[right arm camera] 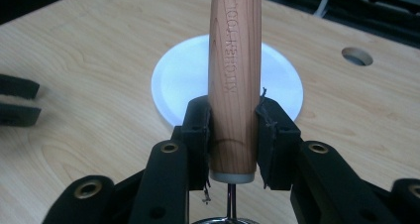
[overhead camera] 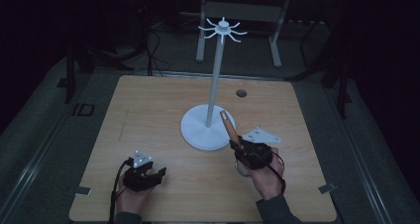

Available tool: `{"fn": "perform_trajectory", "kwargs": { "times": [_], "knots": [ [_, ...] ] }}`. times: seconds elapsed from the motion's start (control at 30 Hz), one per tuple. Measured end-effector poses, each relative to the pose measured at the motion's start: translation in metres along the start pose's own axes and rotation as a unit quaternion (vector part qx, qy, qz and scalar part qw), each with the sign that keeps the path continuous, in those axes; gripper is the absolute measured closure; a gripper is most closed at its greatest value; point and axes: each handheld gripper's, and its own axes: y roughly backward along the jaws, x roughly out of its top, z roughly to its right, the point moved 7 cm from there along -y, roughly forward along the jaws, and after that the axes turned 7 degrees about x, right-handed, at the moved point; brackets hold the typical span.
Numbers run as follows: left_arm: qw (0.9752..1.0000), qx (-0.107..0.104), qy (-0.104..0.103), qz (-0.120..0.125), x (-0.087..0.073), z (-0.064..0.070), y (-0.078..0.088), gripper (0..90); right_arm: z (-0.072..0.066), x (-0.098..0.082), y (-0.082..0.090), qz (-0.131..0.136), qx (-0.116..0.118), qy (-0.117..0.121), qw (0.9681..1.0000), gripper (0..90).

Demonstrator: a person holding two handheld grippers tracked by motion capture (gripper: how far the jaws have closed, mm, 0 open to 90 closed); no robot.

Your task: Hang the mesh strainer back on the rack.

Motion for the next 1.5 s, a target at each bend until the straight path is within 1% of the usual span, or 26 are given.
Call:
{"fn": "perform_trajectory", "kwargs": {
  "times": [0.17, 0.57, 0.7, 0.87, 1.0, 1.03, 1.13, 1.27, 1.37, 1.43, 1.47, 1.5],
  "knots": [
    [1.0, 0.0, 0.0, 0.0, 0.0, 0.0, 0.0, 42.8, -0.001, 0.007, 0.003, 0.019, 0.0, -0.001, 0.9998, 69.1],
    [1.0, 0.0, 0.0, 0.0, 0.0, 0.0, 0.0, 42.8, -0.004, 0.025, 0.008, 0.049, -0.003, 0.003, 0.9988, 69.1],
    [1.0, -0.001, 0.0, 0.0, 0.0, 0.0, 0.0, 42.8, -0.004, 0.032, 0.011, 0.064, -0.003, -0.002, 0.9979, 69.1],
    [1.0, 0.0, 0.001, 0.001, 0.0, 0.0, 0.0, 42.7, -0.004, 0.043, 0.014, 0.083, -0.003, -0.002, 0.9966, 69.1],
    [1.0, 0.0, 0.0, 0.001, 0.0, 0.0, 0.0, 42.7, -0.003, 0.049, 0.016, 0.091, -0.003, -0.002, 0.9958, 69.1],
    [1.0, 0.0, -0.001, 0.0, 0.0, 0.0, 0.0, 42.7, -0.003, 0.054, 0.017, 0.098, -0.003, -0.002, 0.9952, 69.1],
    [1.0, 0.0, -0.001, 0.0, 0.0, 0.0, 0.0, 42.7, -0.002, 0.056, 0.018, 0.103, -0.002, -0.003, 0.9946, 69.1],
    [1.0, 0.0, -0.001, 0.0, 0.0, 0.0, 0.0, 42.7, 0.001, 0.063, 0.02, 0.117, 0.0, -0.011, 0.9931, 69.1],
    [1.0, -0.001, -0.001, 0.0, 0.0, 0.0, 0.0, 42.7, 0.001, 0.066, 0.021, 0.122, 0.003, -0.014, 0.9925, 69.1],
    [1.0, -0.001, -0.001, 0.0, 0.0, 0.0, 0.0, 42.7, 0.002, 0.068, 0.021, 0.128, 0.002, -0.017, 0.9916, 69.1],
    [1.0, -0.001, -0.001, 0.0, 0.0, 0.0, 0.0, 42.7, 0.002, 0.071, 0.022, 0.135, 0.004, -0.021, 0.9906, 69.1],
    [1.0, -0.001, -0.001, 0.0, 0.0, 0.0, 0.0, 42.7, 0.002, 0.071, 0.022, 0.135, 0.004, -0.021, 0.9906, 69.1]
  ]
}}
